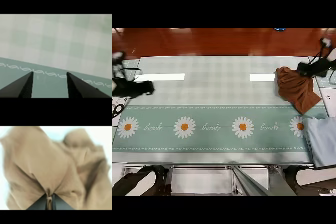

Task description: Fold the shirts.

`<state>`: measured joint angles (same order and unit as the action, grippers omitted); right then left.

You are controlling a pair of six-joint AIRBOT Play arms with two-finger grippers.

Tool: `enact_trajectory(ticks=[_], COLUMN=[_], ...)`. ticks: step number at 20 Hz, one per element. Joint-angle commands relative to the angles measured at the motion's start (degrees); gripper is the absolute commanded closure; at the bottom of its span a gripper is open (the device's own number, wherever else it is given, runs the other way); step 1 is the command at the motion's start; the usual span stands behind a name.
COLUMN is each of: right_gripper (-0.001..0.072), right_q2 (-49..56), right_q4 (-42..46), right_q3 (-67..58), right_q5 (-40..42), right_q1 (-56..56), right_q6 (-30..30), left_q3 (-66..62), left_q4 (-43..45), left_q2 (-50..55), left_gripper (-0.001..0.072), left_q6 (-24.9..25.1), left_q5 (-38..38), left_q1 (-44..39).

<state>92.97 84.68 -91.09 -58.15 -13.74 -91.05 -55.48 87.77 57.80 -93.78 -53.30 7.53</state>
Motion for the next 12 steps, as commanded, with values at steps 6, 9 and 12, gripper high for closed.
enact_trajectory(ticks=[6, 9, 12], right_gripper=[0.0686, 0.0686, 0.0686], right_q2=[-25.0, -30.1, -31.5], right_q4=[-14.4, -15.1, -15.1], right_q3=[-9.0, -14.5, -22.3], right_q5=[-4.2, -5.5, -6.2], right_q1=[0.1, 3.3, 9.4], right_q6=[8.7, 9.9, 9.8], left_q3=[4.7, 7.2, 8.9], left_q4=[-6.5, -12.2, -15.7], left_q2=[-27.6, -31.1, -30.8], left_gripper=[0.02, 0.0201, 0.0201], left_q6=[0.0, 0.1, 0.3], left_q5=[-2.9, -3.0, -3.6], left_q1=[1.6, 1.5, -0.2])
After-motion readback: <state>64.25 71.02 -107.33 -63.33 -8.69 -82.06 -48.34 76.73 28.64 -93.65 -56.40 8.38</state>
